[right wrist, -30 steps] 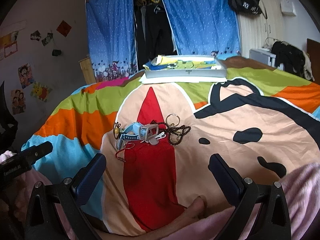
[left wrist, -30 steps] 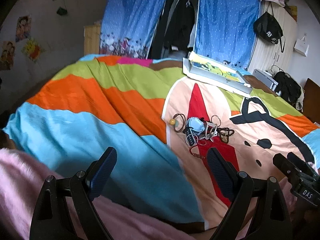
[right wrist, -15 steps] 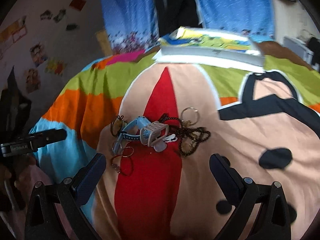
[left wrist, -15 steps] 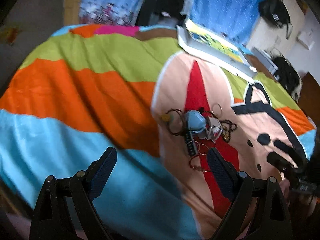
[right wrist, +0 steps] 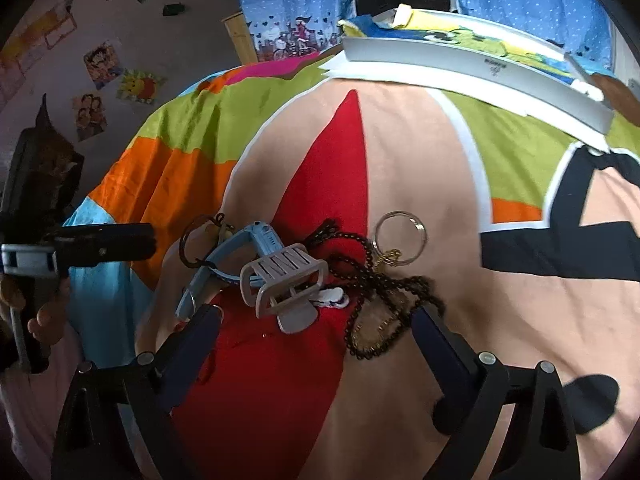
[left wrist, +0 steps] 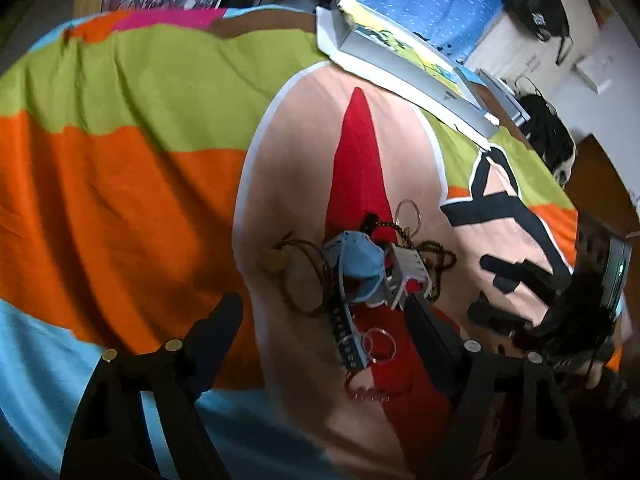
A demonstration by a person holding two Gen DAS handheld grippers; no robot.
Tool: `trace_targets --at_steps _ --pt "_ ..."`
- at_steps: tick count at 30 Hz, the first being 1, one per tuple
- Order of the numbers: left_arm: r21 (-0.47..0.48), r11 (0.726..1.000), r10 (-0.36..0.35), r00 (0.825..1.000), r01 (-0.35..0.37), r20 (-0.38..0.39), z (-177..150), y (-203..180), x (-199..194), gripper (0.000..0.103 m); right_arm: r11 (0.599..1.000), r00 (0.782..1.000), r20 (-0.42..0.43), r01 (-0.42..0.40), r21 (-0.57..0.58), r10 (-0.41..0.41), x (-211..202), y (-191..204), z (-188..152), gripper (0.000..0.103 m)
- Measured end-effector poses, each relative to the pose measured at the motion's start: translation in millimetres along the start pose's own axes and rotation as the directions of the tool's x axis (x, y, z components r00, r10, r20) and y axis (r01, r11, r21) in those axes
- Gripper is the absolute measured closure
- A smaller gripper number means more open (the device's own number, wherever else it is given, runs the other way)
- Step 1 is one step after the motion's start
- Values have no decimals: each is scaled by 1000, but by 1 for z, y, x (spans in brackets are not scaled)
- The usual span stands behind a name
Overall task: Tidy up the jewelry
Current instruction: 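Grasp the white claw hair clip with the right gripper while the left gripper nears the blue watch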
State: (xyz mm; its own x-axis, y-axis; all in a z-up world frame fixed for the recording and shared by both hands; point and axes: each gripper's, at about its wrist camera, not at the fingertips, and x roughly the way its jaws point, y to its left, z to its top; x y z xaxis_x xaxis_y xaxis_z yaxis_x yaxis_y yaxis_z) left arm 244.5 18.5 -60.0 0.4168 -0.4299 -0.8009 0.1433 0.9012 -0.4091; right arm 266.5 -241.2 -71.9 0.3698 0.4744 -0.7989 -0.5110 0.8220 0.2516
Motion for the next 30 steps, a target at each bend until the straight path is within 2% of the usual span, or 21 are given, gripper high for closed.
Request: trace_targets --at_steps 2,4,6,12,14,19,23,30 --pt "0 1000 5 1000 -5 0 4 1 5 28 1000 1000 -13 7 -21 -7 6 2 2 6" --pt "10 1000 18 1000 -18 0 6 1 10 38 999 1000 -22 13 -41 -14 13 3 3 6" --pt "13 999 30 1000 -30 -7 6 1 15 42 999 1000 -29 10 -43 -11 19 3 4 6" --pt "20 997 68 998 -69 6 5 2 14 68 998 998 -54 13 -63 -16 38 10 13 6" --pt "5 997 75 997 -75 -3 5 4 17 80 998 998 -61 26 -65 -30 43 11 15 6" --pt "-35 996 84 996 -84 -12 4 9 18 89 999 997 -71 35 -42 -37 49 9 17 6" --pt "-17 993 120 993 -121 -14 4 6 18 96 999 997 -64 38 -31 -40 51 12 19 18" --pt "3 983 181 983 -181 -16 -2 4 22 101 1000 997 -78 9 4 -9 61 16 20 28"
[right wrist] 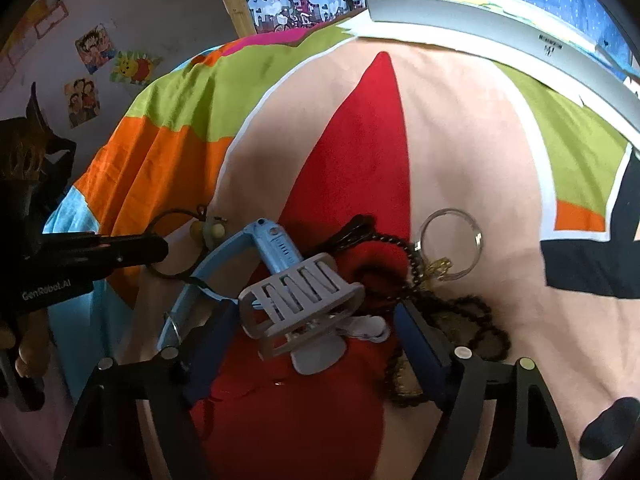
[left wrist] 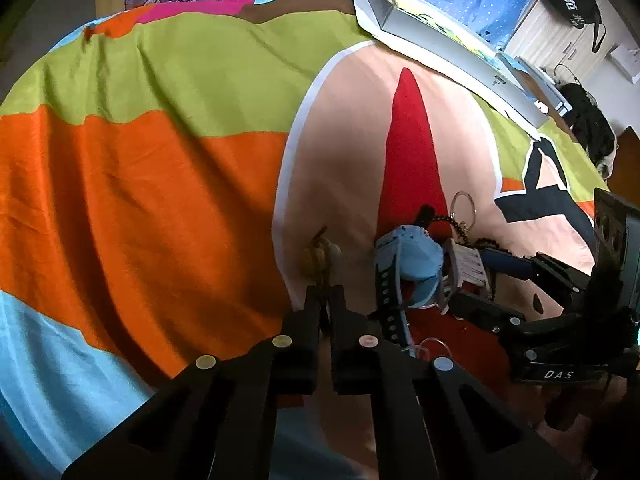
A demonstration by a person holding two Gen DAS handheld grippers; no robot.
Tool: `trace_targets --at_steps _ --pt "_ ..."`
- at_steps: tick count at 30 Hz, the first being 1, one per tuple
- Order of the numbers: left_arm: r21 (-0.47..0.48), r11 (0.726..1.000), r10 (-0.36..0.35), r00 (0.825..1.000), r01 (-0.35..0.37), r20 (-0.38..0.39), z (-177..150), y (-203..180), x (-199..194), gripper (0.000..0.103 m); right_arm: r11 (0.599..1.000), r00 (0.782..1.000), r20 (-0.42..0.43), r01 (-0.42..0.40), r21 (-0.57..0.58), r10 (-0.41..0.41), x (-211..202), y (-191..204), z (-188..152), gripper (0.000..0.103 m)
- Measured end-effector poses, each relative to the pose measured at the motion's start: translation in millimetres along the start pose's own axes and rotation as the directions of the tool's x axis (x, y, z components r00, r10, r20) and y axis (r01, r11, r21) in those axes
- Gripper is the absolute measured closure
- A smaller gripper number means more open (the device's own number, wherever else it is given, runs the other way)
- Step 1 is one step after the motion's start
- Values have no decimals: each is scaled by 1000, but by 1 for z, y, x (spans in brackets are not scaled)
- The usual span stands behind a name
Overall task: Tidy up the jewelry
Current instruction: 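Grasp the white claw hair clip with the right gripper while the left gripper nears the blue watch, then carry the hair clip into the white tray and open the right gripper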
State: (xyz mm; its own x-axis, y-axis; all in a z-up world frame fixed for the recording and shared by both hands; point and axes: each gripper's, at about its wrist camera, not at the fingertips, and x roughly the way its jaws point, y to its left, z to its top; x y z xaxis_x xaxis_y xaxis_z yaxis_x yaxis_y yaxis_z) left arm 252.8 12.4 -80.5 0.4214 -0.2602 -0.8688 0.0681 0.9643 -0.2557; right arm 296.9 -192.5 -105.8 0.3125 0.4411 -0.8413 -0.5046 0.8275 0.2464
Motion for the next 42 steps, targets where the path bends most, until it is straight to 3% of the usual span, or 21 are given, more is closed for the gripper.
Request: trace_targets --at_steps 12,23,29,32,35,39,42 --pt "65 996 52 993 -59 103 -4 -17 -17 102 1000 1000 22 -9 8 9 -2 4 2 78" --pt "104 992 50 977 -73 207 -6 -35 -42 103 998 997 64 46 50 -49 -19 10 8 82" --pt "93 996 -36 967 13 252 -1 -38 -59 103 992 987 161 -21 128 0 -54 11 15 82" --pt "83 995 -74 960 53 271 5 -39 -69 103 986 975 221 -70 153 35 -75 13 22 82" --pt "80 994 -97 958 78 271 23 -43 -77 103 990 958 286 -67 122 30 -94 16 35 82" --pt "103 991 -112 947 84 301 51 -49 -88 103 998 914 401 56 30 -64 -110 12 56 82" --pt "124 989 -114 936 77 332 80 -58 -91 103 995 869 484 96 30 -99 -115 -4 69 82"
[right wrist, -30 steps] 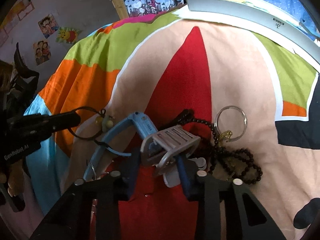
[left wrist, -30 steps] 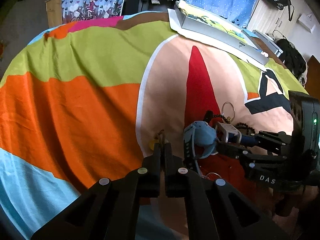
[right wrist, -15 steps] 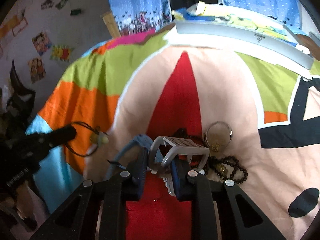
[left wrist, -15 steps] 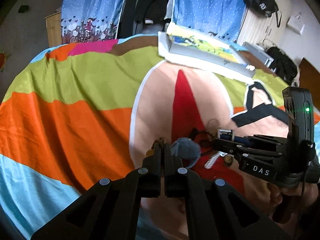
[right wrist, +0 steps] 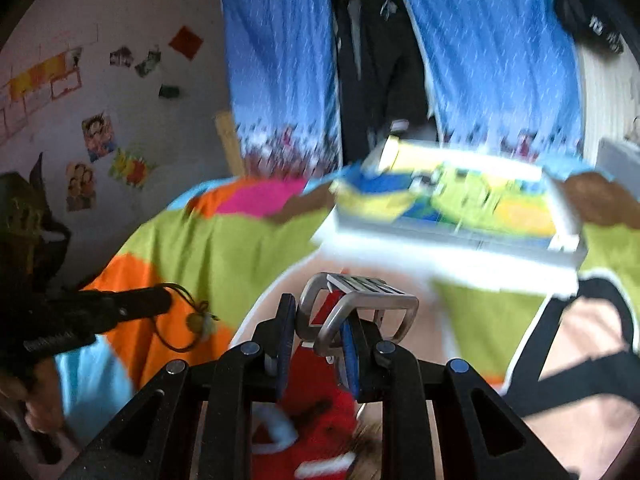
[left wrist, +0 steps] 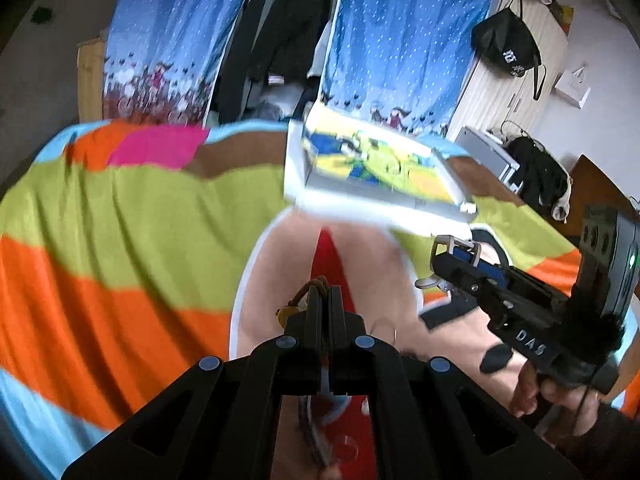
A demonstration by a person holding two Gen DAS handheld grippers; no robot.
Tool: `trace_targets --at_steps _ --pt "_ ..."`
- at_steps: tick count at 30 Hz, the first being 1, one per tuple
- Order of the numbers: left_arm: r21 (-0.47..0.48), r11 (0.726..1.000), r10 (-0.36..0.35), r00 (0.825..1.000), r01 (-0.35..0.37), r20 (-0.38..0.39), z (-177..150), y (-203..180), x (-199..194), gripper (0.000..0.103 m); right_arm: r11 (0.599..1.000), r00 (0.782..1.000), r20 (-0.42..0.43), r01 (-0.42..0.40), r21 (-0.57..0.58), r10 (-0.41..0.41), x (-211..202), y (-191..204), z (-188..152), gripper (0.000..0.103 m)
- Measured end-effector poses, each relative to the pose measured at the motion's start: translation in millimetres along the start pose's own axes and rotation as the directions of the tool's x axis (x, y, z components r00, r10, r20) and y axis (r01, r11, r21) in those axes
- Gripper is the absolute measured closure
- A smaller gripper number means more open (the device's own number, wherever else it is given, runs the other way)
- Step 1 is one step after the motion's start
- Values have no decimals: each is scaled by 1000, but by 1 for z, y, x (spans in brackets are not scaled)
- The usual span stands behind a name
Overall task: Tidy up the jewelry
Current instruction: 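Carry the hair clip into the white tray and open the right gripper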
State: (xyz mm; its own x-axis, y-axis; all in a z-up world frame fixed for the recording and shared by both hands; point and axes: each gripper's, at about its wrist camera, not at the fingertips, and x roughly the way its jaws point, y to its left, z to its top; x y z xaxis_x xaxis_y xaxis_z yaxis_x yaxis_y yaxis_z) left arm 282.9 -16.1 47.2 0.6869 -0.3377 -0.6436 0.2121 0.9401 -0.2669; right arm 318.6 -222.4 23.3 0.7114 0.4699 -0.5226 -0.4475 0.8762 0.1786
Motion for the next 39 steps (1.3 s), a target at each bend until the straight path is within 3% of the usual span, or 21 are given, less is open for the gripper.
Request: trace_targets --at_steps 6,12,17,23,29,34,36,37,38,39 --pt "52 998 -43 995 39 87 67 -24 35 103 997 976 200 82 12 -83 18 -48 28 82" --pt "54 995 -86 983 78 163 129 -44 94 103 993 952 284 99 57 -112 40 -100 62 82" --pt "6 997 -78 985 78 153 151 -39 155 103 986 958 264 73 148 -110 62 -139 65 82" --pt "-47 998 -26 998 29 54 138 -22 210 103 972 973 188 92 216 -134 80 -159 53 82" --pt "-112 994 5 1000 -8 -27 115 -5 225 103 968 982 132 103 228 -135 86 -159 49 81" --pt "-136 989 51 996 -60 -67 116 -7 219 102 963 985 85 129 237 -152 91 -160 46 77" --pt "-129 988 78 994 -87 -75 117 -8 214 96 960 986 69 129 248 -150 91 -161 45 65" --pt "-126 988 84 993 -94 -79 116 -9 211 82 958 986 65 135 252 -156 90 -161 44 56" --pt "-126 987 91 993 -101 -78 116 -9 207 61 957 985 66 140 254 -162 89 -162 44 53" --pt "-131 986 98 993 -106 -66 116 -10 204 53 957 984 66 142 253 -164 87 -162 44 53"
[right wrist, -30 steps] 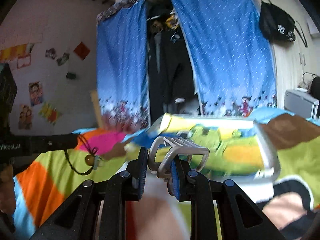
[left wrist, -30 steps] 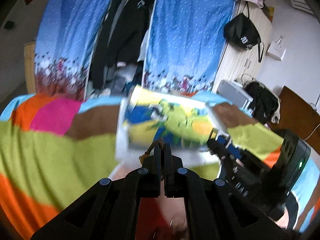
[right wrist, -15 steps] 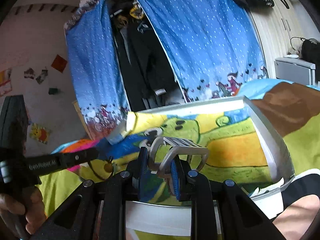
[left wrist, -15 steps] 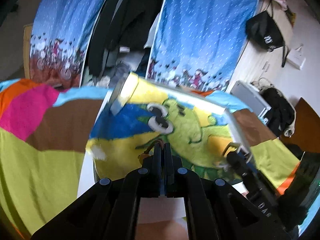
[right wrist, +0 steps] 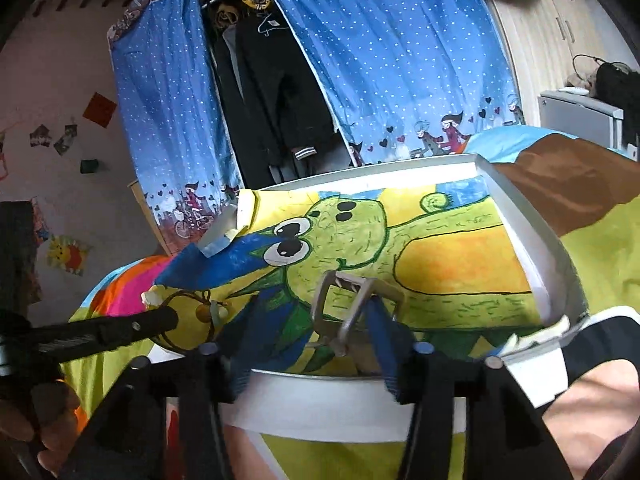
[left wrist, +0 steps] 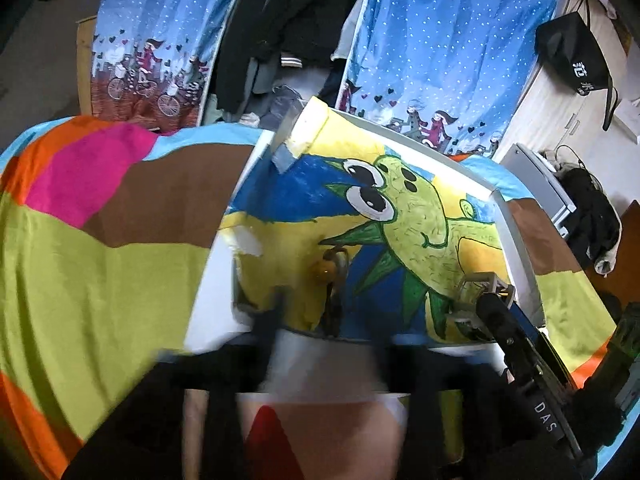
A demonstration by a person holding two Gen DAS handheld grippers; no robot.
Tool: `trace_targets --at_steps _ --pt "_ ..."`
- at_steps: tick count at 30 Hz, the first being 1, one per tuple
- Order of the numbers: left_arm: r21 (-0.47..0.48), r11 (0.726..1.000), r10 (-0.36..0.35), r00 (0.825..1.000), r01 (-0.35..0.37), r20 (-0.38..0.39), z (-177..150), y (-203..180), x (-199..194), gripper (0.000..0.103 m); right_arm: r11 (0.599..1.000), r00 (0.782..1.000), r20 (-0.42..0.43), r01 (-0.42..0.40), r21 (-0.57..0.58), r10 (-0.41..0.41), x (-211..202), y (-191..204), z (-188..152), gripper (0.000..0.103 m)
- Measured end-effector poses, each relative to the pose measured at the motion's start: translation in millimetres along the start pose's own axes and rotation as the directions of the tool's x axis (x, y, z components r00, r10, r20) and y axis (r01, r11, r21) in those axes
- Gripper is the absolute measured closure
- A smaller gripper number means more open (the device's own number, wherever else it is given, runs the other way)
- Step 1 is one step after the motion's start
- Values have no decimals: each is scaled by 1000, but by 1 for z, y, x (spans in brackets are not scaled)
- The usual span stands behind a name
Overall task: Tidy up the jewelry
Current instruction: 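Carry the hair clip into the white tray and open the right gripper, then grasp the light-blue watch with the left gripper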
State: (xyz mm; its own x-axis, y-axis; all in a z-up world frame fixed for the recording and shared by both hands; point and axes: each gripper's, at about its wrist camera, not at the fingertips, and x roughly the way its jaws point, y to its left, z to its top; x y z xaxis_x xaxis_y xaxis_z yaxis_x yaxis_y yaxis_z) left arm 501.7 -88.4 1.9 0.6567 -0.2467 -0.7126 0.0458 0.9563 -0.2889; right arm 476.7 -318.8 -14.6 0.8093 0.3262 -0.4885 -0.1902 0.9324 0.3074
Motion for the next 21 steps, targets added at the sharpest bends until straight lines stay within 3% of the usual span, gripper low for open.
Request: trace_targets --at_steps 1,3,6,9,12,14,16,21 --pt "-11 1000 2 1000 -2 22 -1 1 -7 47 1000 1000 -4 3 -2 -3 -2 0 1 52" --pt "-27 1000 -2 999 3 42 -1 3 -18 46 1000 1000 -4 13 -1 -13 -7 1 1 49" --pt "-31 999 22 998 -20 53 -2 3 -36 42 1000 999 18 27 2 -27 -22 3 0 34" --pt "-11 999 42 992 -41 123 -7 0 -65 27 999 997 61 39 -9 -39 -43 7 1 22" --pt "31 997 58 977 -66 207 -18 -5 -99 24 999 992 119 45 -22 -42 -70 15 -1 10" --pt "52 995 69 963 -86 262 -30 -7 -122 15 998 987 159 42 -37 -36 -90 21 -3 3" --pt "63 993 74 949 -98 305 -42 -8 -141 15 997 980 197 51 -57 -39 -111 30 -7 0" --pt "111 988 68 937 -112 341 -74 -6 -183 15 996 962 271 39 -83 -15 -160 49 -26 0"
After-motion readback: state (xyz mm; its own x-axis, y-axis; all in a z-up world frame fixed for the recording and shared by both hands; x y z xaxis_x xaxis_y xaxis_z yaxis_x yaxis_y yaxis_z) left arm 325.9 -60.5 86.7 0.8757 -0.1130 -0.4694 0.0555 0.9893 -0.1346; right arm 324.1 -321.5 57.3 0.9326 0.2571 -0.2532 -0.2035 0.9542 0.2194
